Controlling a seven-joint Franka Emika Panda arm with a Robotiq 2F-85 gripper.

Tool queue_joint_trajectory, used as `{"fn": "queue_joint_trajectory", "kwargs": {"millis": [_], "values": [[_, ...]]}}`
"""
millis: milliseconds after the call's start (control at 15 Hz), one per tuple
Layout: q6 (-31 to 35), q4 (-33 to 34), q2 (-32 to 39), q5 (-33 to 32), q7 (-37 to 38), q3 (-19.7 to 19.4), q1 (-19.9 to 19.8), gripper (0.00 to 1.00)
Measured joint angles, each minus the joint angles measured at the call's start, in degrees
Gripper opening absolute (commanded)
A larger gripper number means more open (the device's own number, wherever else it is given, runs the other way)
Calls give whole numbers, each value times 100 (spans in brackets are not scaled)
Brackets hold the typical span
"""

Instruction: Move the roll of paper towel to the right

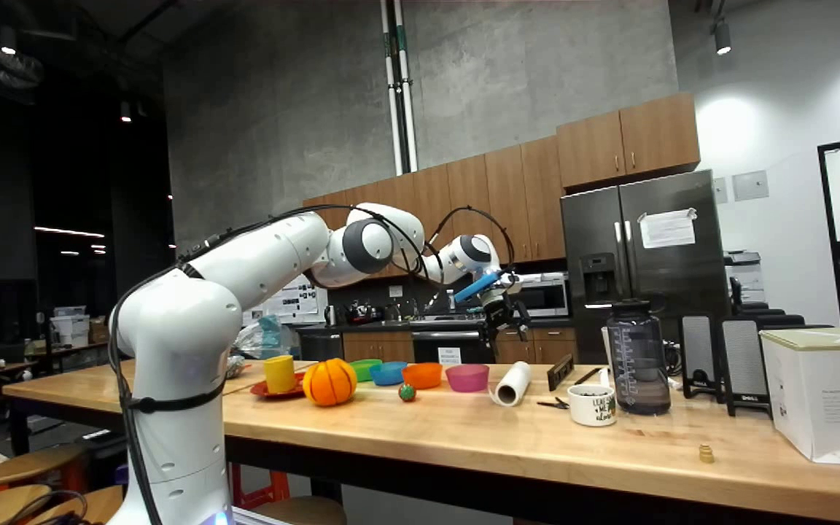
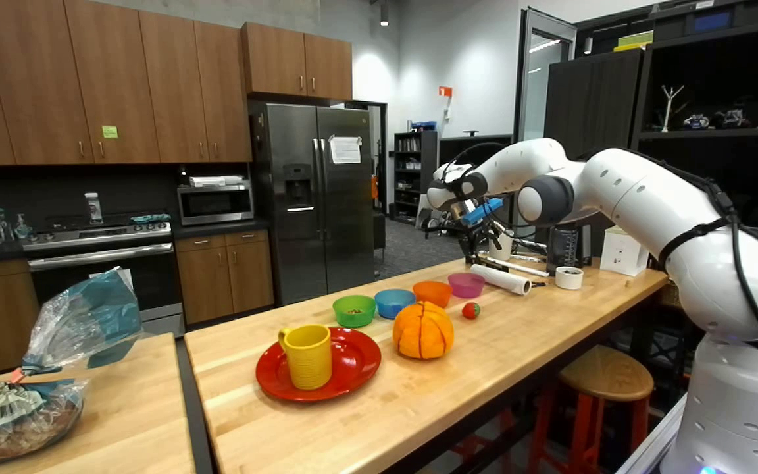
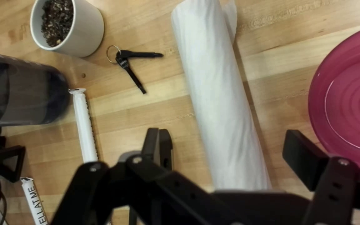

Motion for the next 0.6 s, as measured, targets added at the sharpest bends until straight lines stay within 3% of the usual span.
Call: {"fn": "queue_joint_trajectory", "kwargs": {"millis": [600], "values": [[0, 0, -57, 0, -31, 9, 63, 100]]}}
